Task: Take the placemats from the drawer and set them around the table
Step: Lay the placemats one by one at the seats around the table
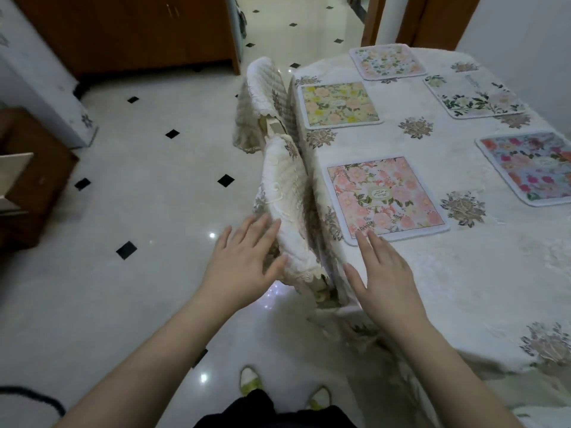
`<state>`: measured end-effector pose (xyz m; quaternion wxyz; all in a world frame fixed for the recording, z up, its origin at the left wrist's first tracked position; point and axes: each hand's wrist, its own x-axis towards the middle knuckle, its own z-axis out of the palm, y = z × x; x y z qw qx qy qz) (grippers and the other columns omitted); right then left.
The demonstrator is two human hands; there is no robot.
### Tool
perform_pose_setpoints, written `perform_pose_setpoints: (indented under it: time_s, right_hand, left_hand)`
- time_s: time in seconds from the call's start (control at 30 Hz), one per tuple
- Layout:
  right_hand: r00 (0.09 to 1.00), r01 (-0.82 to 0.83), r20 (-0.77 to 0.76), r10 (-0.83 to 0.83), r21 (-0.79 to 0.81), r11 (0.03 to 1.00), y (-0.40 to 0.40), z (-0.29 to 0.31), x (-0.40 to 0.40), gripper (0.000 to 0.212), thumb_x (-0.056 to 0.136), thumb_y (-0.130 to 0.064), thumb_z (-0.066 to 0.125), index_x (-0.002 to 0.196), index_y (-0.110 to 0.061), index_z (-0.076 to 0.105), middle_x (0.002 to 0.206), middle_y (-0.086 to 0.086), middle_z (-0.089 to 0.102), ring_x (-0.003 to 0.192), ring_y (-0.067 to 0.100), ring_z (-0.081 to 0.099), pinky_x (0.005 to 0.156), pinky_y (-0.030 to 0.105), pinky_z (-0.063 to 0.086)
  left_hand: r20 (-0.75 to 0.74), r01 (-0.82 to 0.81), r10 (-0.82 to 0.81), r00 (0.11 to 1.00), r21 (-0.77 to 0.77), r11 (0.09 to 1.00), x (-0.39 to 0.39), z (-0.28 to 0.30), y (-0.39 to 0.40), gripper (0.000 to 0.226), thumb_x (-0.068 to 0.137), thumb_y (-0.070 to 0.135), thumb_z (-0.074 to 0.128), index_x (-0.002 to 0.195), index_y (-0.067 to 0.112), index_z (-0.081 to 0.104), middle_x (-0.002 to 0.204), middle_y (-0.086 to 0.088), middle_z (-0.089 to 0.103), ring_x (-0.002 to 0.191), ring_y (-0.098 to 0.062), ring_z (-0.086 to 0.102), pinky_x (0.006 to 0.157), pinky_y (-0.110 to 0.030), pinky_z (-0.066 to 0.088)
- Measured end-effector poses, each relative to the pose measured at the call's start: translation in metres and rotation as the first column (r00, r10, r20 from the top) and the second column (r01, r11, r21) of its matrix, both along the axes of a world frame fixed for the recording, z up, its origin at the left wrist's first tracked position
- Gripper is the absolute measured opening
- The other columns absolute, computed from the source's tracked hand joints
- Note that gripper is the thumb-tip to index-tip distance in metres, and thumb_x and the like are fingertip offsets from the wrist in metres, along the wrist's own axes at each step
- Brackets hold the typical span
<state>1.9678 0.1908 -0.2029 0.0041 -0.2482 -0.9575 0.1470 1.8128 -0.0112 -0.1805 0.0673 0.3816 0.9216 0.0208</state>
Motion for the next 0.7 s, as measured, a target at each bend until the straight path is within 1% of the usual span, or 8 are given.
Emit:
perform_pose_setpoints:
  time_s: [0.07,0.13,0.2,0.27,0.37,0.5,0.6,0.7]
  right_hand:
    - [0.998,-0.050,-0.040,0.051,0.022,0.999,-0.016,0.003,-0.017,0.072,0.094,-0.059,0.020,0.153,-0.019,0.030,0.158,0.007,0.033,0.145,0.025,0.029,0.116,0.039,0.024]
    - [0.992,-0.105,-0.069,0.106,0.020,0.994,-0.036,0.007,-0.036,0.069,0.096,-0.058,0.024,0.154,-0.020,0.028,0.159,0.005,0.029,0.147,0.023,0.025,0.118,0.032,0.015]
    - [0.983,-0.166,-0.082,0.165,-0.016,0.986,-0.059,0.013,-0.060,0.067,0.098,-0.058,0.028,0.156,-0.023,0.022,0.162,0.003,0.021,0.148,0.020,0.019,0.118,0.027,0.007]
    - [0.972,-0.215,-0.102,0.211,-0.023,0.976,-0.087,0.018,-0.086,0.072,0.095,-0.061,0.025,0.156,-0.023,0.021,0.162,0.003,0.021,0.148,0.020,0.018,0.117,0.025,0.006]
    - [0.951,-0.272,-0.144,0.273,0.030,0.962,-0.134,0.021,-0.127,0.075,0.091,-0.061,0.022,0.153,-0.018,0.032,0.158,0.006,0.031,0.146,0.023,0.027,0.118,0.031,0.016]
    - [0.931,-0.344,-0.094,0.352,0.091,0.934,-0.195,0.024,-0.179,0.077,0.089,-0.060,0.017,0.152,-0.020,0.033,0.157,0.006,0.034,0.145,0.024,0.029,0.116,0.038,0.022]
    - [0.908,-0.391,-0.097,0.407,0.148,0.908,-0.236,0.027,-0.207,0.070,0.092,-0.056,0.024,0.148,-0.018,0.040,0.152,0.009,0.042,0.140,0.029,0.038,0.112,0.044,0.031]
    - [0.898,-0.397,-0.120,0.424,0.195,0.897,-0.266,0.029,-0.231,0.065,0.093,-0.051,0.031,0.145,-0.015,0.046,0.147,0.012,0.048,0.134,0.033,0.047,0.108,0.046,0.038]
  left_hand:
    - [-0.002,-0.058,0.058,0.998,0.005,0.998,-0.004,-0.001,-0.023,0.079,0.086,0.068,-0.004,0.158,0.036,0.000,0.167,0.009,0.004,0.154,-0.014,0.000,0.123,-0.042,0.002]
    - [-0.008,-0.116,0.116,0.993,-0.001,0.993,-0.011,-0.001,-0.049,0.080,0.085,0.067,-0.005,0.158,0.035,0.001,0.167,0.009,0.003,0.154,-0.015,0.000,0.123,-0.043,0.001]
    - [-0.029,-0.168,0.167,0.986,-0.015,0.986,-0.022,-0.001,-0.076,0.080,0.085,0.066,-0.007,0.158,0.034,0.001,0.167,0.009,0.003,0.154,-0.014,-0.002,0.122,-0.044,-0.004]
    - [-0.045,-0.209,0.209,0.977,-0.009,0.978,-0.037,0.000,-0.103,0.082,0.084,0.066,-0.008,0.158,0.034,0.002,0.167,0.009,0.004,0.154,-0.015,-0.002,0.120,-0.044,-0.008]
    - [-0.047,-0.271,0.272,0.961,0.022,0.962,-0.060,0.007,-0.150,0.083,0.084,0.067,-0.007,0.158,0.034,0.005,0.167,0.008,0.005,0.154,-0.015,-0.002,0.121,-0.045,-0.006]
    - [-0.052,-0.340,0.343,0.938,0.054,0.939,-0.087,0.014,-0.214,0.086,0.083,0.070,-0.009,0.158,0.033,0.006,0.167,0.008,0.005,0.153,-0.014,-0.004,0.122,-0.047,-0.003]
    - [-0.054,-0.366,0.368,0.928,0.046,0.929,-0.105,0.016,-0.251,0.088,0.080,0.070,-0.012,0.158,0.033,0.004,0.167,0.008,0.001,0.153,-0.014,-0.007,0.122,-0.046,-0.005]
    - [-0.066,-0.398,0.400,0.914,0.046,0.916,-0.125,0.016,-0.282,0.088,0.080,0.070,-0.011,0.158,0.033,0.005,0.167,0.007,0.002,0.153,-0.014,-0.007,0.121,-0.045,-0.008]
